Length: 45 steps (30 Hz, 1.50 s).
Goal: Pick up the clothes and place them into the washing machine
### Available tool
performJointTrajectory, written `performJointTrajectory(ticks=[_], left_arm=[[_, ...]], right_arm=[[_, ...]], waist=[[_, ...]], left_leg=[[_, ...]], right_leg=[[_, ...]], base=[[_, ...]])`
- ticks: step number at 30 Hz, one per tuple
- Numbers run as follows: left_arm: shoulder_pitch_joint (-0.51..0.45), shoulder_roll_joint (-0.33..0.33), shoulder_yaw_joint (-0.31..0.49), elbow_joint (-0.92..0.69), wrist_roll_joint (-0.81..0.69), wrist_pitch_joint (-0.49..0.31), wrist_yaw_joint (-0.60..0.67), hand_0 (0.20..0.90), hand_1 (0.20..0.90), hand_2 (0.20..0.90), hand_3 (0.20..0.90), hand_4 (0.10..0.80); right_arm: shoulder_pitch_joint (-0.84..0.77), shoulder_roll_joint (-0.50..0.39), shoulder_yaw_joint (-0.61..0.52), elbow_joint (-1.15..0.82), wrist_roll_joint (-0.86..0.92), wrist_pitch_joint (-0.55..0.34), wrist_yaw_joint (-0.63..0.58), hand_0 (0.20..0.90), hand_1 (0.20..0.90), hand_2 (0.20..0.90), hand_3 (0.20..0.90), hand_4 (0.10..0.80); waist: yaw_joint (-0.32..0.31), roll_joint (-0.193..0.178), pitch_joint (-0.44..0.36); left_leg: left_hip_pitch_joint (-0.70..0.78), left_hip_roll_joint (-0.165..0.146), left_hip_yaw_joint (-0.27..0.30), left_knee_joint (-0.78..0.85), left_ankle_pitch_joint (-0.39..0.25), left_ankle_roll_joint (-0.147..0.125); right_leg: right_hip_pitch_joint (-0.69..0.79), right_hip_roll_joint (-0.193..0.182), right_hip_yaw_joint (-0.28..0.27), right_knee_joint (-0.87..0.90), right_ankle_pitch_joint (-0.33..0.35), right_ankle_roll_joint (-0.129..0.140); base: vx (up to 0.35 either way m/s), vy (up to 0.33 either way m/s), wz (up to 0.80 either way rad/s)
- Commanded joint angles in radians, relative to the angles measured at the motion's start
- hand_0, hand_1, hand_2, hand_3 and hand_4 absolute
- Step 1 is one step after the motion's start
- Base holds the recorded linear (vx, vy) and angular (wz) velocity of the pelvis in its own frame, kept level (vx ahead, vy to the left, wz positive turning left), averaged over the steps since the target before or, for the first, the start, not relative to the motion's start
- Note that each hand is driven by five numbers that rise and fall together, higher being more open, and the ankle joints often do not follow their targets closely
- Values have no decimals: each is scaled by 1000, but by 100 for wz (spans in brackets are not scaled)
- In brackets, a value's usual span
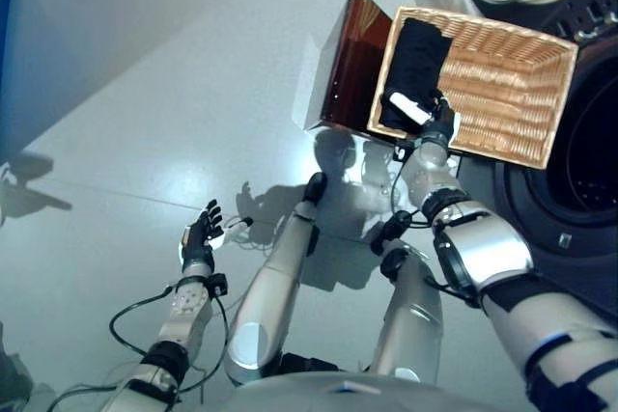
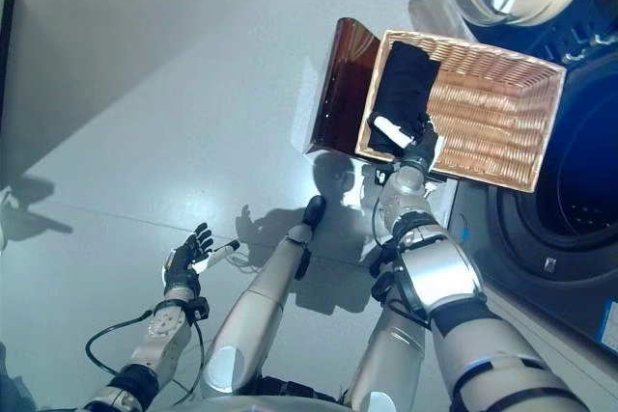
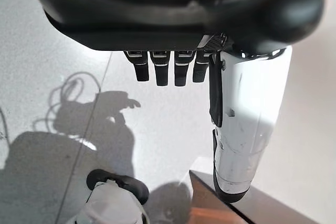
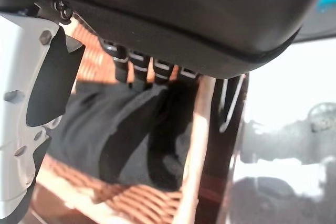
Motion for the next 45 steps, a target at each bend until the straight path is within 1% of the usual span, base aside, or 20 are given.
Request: performJointTrajectory(ticks=[1,5,16,19,24,30,31,32,34,36,37,38,39,40,42,43,45], left_arm=[[10,70,43,-49,18,-54,51,900,900,900,900,800],[11,66,35,-58,25,-54,63,900,900,900,900,800],[28,54,23,-37,23,-53,60,900,900,900,900,800],[41,52,21,-25,25,-52,59,900,900,900,900,800],[45,45,17,5,25,-47,50,900,900,900,900,800],[69,27,11,37,14,-41,29,900,900,900,900,800],[77,17,5,47,6,-38,20,900,900,900,900,800],[78,18,3,48,5,-39,19,900,900,900,900,800],[86,1,-11,84,-7,-35,3,900,900,900,900,800],[93,-11,-21,92,-23,-33,-9,900,900,900,900,800],[93,-11,-22,92,-23,-33,-9,900,900,900,900,800],[103,-20,-28,95,-38,-32,-23,900,900,900,900,800],[104,-20,-29,96,-38,-32,-24,900,900,900,900,800],[109,-30,-38,105,-47,-30,-29,900,900,900,900,800],[113,-35,-38,110,-49,-30,-32,900,900,900,900,800],[113,-41,-41,117,-51,-29,-36,900,900,900,900,800],[114,-41,-40,120,-48,-26,-37,900,900,900,900,800]], right_arm=[[-43,-37,10,-60,-38,-26,-5,200,200,200,200,300],[-51,-46,8,-58,-41,-21,-8,200,200,200,200,300],[-41,-73,-2,-71,-51,-14,-7,200,200,200,200,300],[-34,-105,-14,-70,-62,-9,-15,200,200,200,200,300],[-8,-127,-40,-81,-56,-13,-19,200,200,200,200,300],[56,-160,-99,-117,2,-31,-1,200,200,200,200,300],[83,-164,-133,-152,52,-50,9,200,200,200,200,300],[86,-164,-134,-154,53,-50,9,200,200,200,200,300],[123,-159,-201,-198,152,-88,31,200,200,200,200,300],[143,-160,-239,-218,205,-108,39,200,200,200,200,300],[144,-160,-240,-218,205,-108,39,200,200,200,200,300],[156,-161,-266,-227,232,-123,41,200,200,200,200,300],[157,-162,-266,-227,232,-122,42,200,200,200,200,300],[165,-165,-277,-233,229,-128,37,200,200,200,200,300],[168,-171,-275,-228,216,-125,34,200,200,200,200,300],[170,-178,-265,-221,193,-115,36,200,200,200,200,300],[165,-187,-255,-206,176,-107,35,200,200,200,200,300]], waist=[[49,33,22],[49,35,24],[16,46,16],[3,50,1],[-15,57,-18],[-48,70,-53],[-65,77,-63],[-63,78,-63],[-85,93,-78],[-94,105,-89],[-94,105,-89],[-102,124,-95],[-101,120,-102],[-111,133,-109],[-113,140,-114],[-117,150,-112],[-117,155,-114]], left_leg=[[-25,-18,37,11,-57,-50],[-11,-18,42,-5,-55,-48],[43,-8,73,-40,-54,-43],[66,-6,83,-58,-49,-43],[99,-5,91,-77,-48,-41],[167,0,113,-129,-38,-40],[186,1,121,-144,-34,-40],[189,1,121,-146,-33,-40],[218,1,133,-170,-29,-38],[237,0,144,-192,-24,-36],[237,0,144,-193,-24,-36],[238,4,160,-204,4,-29],[250,2,151,-204,-23,-35],[259,2,160,-207,-21,-33],[264,3,164,-209,-22,-32],[258,8,179,-213,4,-26],[260,8,181,-214,4,-25]], right_leg=[[59,37,-37,43,-139,-42],[68,37,-35,31,-137,-41],[101,44,-2,-11,-113,-40],[120,46,8,-35,-100,-37],[146,49,24,-54,-96,-35],[200,57,50,-116,-72,-26],[216,58,60,-137,-63,-22],[219,59,60,-140,-61,-22],[236,61,77,-170,-43,-13],[247,60,85,-194,-32,-7],[248,60,85,-194,-32,-7],[245,61,84,-213,1,-10],[255,62,96,-212,-24,-3],[258,63,106,-221,-17,-1],[259,65,113,-224,-14,0],[251,65,110,-234,16,-5],[250,64,111,-234,17,-6]], base=[[43,21,19],[34,23,-2],[8,15,-5],[7,2,-13],[14,-1,-11],[23,23,-17],[27,40,-21],[34,60,-16],[24,55,-20],[17,46,-25],[-77,78,-25],[23,41,-13],[38,69,-16],[119,8,-20],[-31,61,-17],[-85,66,-15],[-50,20,-22]])
